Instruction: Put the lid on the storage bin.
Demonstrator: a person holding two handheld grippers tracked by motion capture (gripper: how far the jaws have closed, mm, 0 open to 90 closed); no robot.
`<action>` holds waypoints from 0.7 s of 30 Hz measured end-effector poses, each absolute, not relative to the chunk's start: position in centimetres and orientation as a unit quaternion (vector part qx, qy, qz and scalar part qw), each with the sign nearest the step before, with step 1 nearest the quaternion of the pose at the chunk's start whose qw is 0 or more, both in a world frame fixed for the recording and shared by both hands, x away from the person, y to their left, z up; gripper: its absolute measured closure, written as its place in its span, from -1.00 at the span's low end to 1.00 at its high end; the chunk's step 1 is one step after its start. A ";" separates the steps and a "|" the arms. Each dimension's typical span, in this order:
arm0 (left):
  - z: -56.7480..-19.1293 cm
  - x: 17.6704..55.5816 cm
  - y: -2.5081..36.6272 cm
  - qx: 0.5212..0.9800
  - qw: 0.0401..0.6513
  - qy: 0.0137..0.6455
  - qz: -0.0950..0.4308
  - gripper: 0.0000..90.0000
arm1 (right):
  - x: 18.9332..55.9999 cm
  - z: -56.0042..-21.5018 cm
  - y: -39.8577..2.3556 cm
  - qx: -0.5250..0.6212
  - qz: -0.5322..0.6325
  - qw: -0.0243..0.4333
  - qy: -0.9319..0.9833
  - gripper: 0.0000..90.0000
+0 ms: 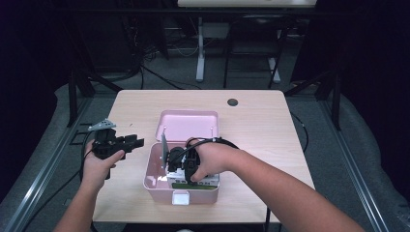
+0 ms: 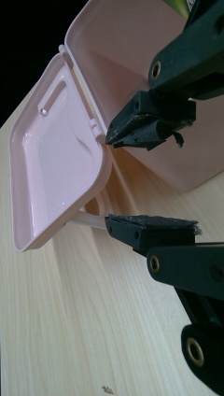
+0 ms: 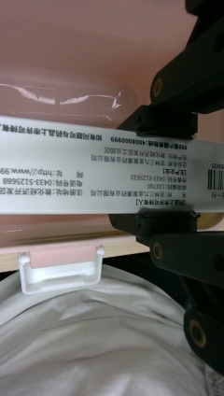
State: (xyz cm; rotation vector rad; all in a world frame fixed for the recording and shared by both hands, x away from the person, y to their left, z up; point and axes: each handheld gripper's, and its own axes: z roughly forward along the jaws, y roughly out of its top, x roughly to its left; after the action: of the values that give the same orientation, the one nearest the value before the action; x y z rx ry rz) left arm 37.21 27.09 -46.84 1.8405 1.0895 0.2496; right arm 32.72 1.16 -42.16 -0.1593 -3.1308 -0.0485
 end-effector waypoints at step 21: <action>-47.0 37.3 27.0 0.754 0.469 0.448 0.100 0.20 | 33.1 -45.0 1.2 -0.057 -0.020 0.018 -0.998 0.36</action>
State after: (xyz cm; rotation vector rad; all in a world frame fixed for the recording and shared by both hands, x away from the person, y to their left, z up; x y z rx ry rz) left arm 37.25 26.98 -46.97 1.8488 1.0982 0.2459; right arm 33.12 1.19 -45.04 -0.1780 -3.0991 -0.0620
